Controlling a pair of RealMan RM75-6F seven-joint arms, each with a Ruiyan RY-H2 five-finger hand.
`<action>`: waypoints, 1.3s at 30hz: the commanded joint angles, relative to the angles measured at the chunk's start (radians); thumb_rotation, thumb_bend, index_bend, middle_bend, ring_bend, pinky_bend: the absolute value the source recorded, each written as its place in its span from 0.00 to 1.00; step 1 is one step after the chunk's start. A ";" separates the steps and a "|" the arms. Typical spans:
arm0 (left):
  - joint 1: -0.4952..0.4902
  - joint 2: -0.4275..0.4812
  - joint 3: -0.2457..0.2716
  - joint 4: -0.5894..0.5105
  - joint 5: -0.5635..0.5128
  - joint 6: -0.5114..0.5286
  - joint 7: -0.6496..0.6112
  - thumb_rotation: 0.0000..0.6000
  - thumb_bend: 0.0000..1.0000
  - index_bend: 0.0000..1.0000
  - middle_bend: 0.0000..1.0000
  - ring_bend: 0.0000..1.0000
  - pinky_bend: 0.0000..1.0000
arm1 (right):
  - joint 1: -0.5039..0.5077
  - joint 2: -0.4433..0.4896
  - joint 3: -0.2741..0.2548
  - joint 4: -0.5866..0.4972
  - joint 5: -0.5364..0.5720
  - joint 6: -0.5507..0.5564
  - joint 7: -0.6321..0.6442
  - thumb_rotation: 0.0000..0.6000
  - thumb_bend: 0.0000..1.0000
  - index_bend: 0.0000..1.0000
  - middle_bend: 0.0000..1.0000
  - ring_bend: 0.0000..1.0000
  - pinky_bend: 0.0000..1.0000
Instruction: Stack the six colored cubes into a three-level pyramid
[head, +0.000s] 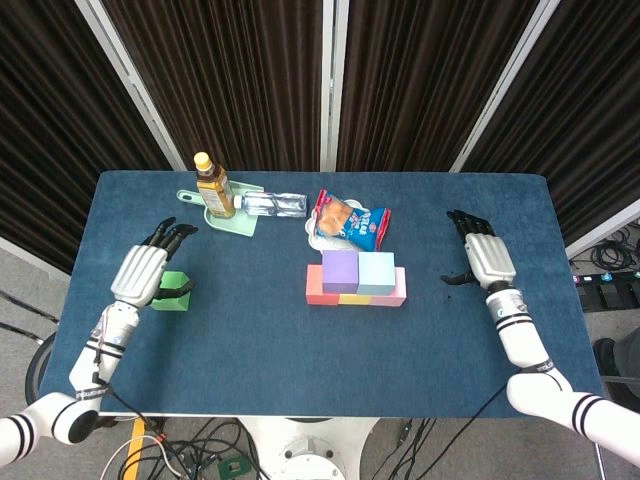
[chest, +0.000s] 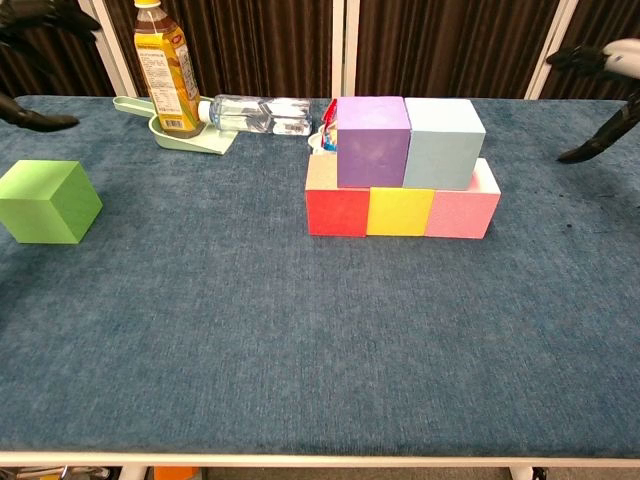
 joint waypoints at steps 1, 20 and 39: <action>0.009 0.009 -0.004 0.000 0.001 0.010 0.005 1.00 0.18 0.12 0.12 0.01 0.27 | 0.022 -0.053 0.002 0.043 0.001 -0.011 -0.009 1.00 0.02 0.00 0.00 0.00 0.00; 0.042 0.027 -0.001 0.016 0.016 -0.002 -0.035 1.00 0.18 0.11 0.12 0.01 0.26 | 0.061 -0.184 0.018 0.154 -0.033 -0.033 0.016 1.00 0.02 0.00 0.00 0.00 0.00; 0.053 0.034 0.000 0.014 0.025 -0.021 -0.051 1.00 0.18 0.11 0.12 0.01 0.26 | 0.074 -0.206 0.028 0.174 -0.049 -0.052 0.027 1.00 0.02 0.00 0.00 0.00 0.00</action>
